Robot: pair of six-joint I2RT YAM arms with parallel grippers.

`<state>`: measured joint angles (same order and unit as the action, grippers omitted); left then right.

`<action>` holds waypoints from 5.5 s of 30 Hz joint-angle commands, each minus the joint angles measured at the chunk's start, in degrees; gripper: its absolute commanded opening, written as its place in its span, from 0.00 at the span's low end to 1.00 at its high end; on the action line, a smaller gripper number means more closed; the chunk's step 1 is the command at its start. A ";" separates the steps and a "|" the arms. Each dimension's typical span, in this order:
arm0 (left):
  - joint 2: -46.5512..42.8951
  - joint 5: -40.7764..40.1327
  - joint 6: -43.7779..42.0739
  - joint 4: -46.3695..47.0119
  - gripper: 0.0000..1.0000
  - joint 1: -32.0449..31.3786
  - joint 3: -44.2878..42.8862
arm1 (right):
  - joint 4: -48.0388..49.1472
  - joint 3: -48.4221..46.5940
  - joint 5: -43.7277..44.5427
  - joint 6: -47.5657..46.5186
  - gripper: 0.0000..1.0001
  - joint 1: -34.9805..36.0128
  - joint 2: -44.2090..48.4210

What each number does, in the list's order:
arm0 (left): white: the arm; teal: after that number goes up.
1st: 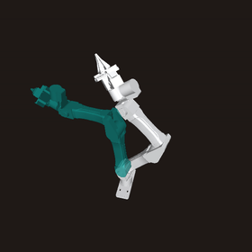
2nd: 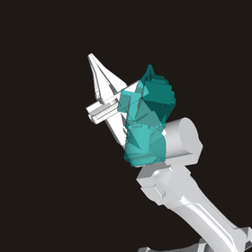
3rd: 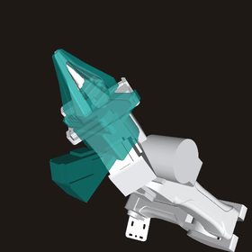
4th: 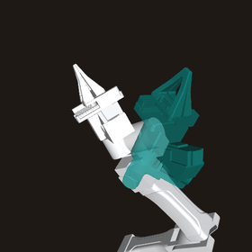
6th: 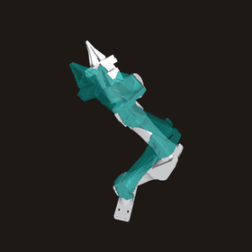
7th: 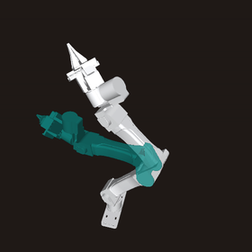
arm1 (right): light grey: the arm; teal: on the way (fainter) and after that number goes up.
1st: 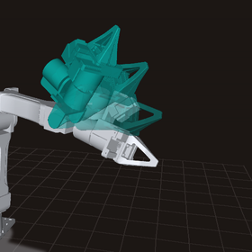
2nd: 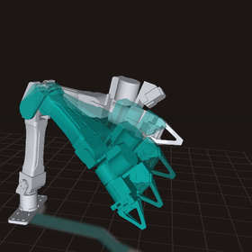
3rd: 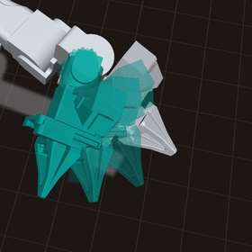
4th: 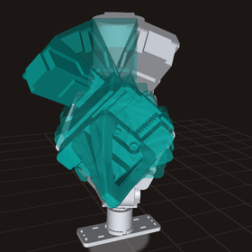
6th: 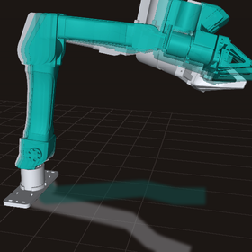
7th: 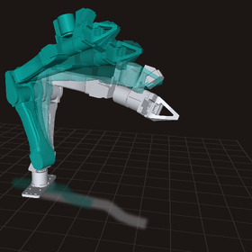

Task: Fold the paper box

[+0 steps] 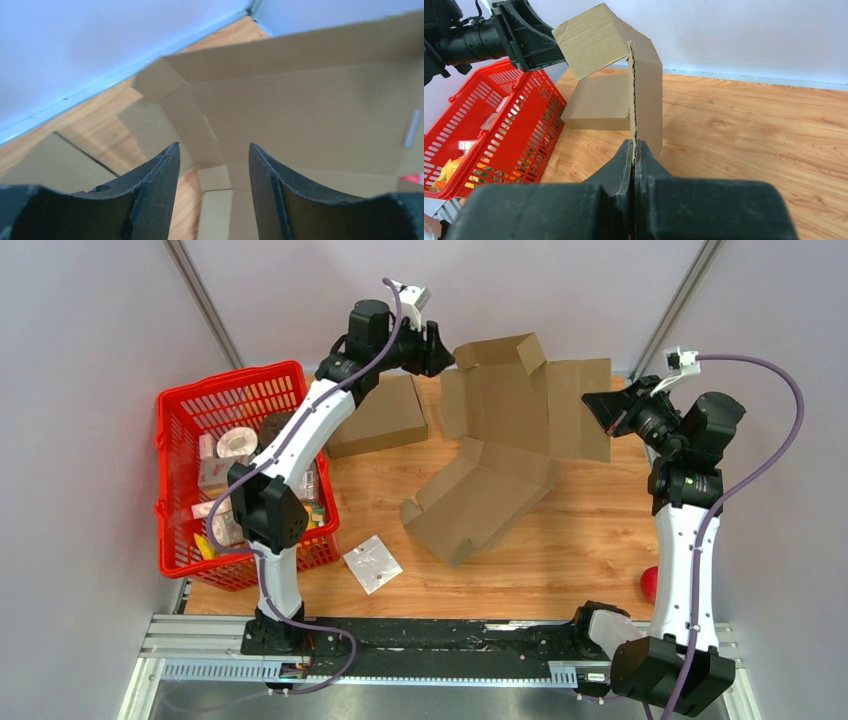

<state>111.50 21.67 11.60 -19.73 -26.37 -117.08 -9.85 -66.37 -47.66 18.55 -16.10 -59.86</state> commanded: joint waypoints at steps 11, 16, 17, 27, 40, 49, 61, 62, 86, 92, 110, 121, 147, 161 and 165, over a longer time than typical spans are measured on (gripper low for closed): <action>-15.71 1.36 21.02 21.05 0.76 -13.35 13.99 | 1.76 0.19 4.07 -0.18 0.06 2.56 2.20; -11.23 -3.12 20.66 16.67 0.77 -15.29 8.19 | 1.32 0.28 4.42 -0.79 0.06 3.18 3.25; -10.52 -4.08 20.31 15.61 0.77 -15.38 7.14 | 0.97 0.19 4.42 -0.88 0.06 3.26 3.43; -3.14 -8.68 21.36 7.51 0.77 -15.38 -4.02 | 0.53 0.10 4.33 -2.11 0.06 4.32 3.78; -3.13 -12.61 22.07 11.03 0.01 -15.47 -2.72 | -6.67 -3.84 13.01 -5.98 0.31 6.87 4.05; -3.48 -18.77 26.98 2.15 0.00 -16.78 -7.55 | -26.28 -23.89 38.59 -15.10 0.86 22.84 -0.61; -5.15 -20.79 32.61 -2.07 0.00 -17.75 -9.40 | -6.45 -12.39 60.93 -28.91 0.75 46.94 -5.71; -5.24 -20.79 32.70 -2.16 0.00 -17.75 -9.40 | -5.11 -11.51 60.84 -29.61 0.74 47.82 -6.15; -5.59 -20.72 34.81 -3.13 0.00 -18.37 -7.90 | 11.15 -6.41 74.46 -41.39 0.29 52.31 -12.22; -11.02 -20.35 29.55 1.25 0.34 -17.93 -1.50 | 15.12 -2.19 73.07 -41.49 0.09 51.17 -10.02; -21.08 -0.33 -14.83 15.68 0.79 -6.15 21.46 | 3.79 -2.80 49.43 -34.37 0.00 39.57 -2.82; -7.28 16.01 -32.59 21.15 0.84 -6.15 7.94 | 0.79 -2.63 45.02 -32.08 0.00 38.33 -0.79; 12.41 11.10 24.26 55.74 0.76 8.62 11.09 | 0.88 -2.01 41.68 -28.65 0.00 35.17 4.75; 14.98 19.02 23.38 63.05 0.44 8.88 9.84 | 1.76 -1.57 40.36 -27.69 0.00 34.73 4.75; 11.38 17.88 20.76 63.59 0.06 8.79 14.58 | 1.85 -1.40 41.07 -27.69 0.00 34.73 4.75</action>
<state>128.51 39.05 34.81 39.62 -18.33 -105.97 -10.66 -66.50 -6.20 -10.17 18.92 -55.94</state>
